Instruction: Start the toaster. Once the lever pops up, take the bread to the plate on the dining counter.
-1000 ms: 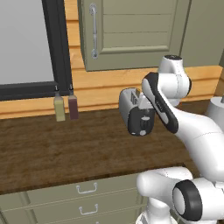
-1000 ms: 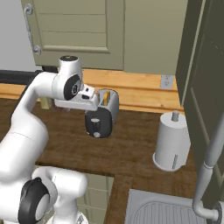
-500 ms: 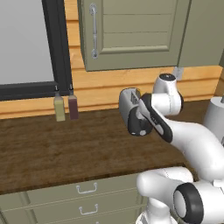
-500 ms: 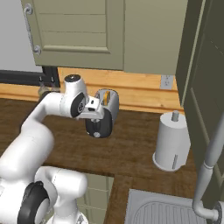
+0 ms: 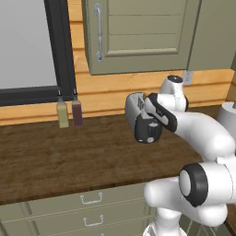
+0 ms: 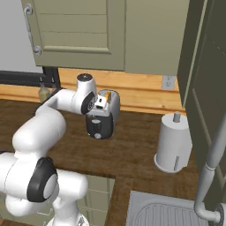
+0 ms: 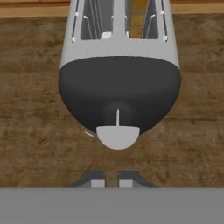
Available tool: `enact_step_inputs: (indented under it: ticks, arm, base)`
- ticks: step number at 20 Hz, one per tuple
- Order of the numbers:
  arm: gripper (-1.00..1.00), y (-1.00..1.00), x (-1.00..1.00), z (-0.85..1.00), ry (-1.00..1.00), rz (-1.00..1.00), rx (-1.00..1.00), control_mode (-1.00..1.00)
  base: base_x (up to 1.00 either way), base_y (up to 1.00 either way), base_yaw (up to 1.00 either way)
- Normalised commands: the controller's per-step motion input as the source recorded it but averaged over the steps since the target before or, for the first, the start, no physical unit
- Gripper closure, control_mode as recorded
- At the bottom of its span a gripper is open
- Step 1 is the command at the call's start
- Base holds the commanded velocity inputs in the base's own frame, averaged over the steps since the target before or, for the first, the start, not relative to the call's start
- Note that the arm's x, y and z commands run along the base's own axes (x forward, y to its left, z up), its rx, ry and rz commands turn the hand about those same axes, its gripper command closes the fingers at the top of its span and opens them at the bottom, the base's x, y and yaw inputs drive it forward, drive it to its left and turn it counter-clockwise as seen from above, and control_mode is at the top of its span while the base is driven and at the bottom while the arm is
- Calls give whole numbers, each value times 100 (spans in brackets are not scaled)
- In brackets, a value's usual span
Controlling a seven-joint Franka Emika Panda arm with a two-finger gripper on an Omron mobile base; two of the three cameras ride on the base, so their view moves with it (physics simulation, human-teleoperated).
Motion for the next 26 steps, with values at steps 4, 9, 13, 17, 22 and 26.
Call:
enact_step_inputs:
  ticks: [4,9,13,17,22,26]
  arm:
    - [100,0,18,-27,-1,0,10,-100]
    - [100,0,33,-26,-2,0,4,-100]
    - [100,0,30,-14,-1,0,2,-100]
    - [100,0,21,-13,0,0,0,-100]
    - [100,0,1,-11,0,0,0,-100]
    - [100,0,0,-14,0,0,0,-100]
  base:
    - [0,0,0]
    - [0,0,0]
    - [0,0,0]
    - [0,0,0]
    - [0,0,0]
    - [0,0,0]
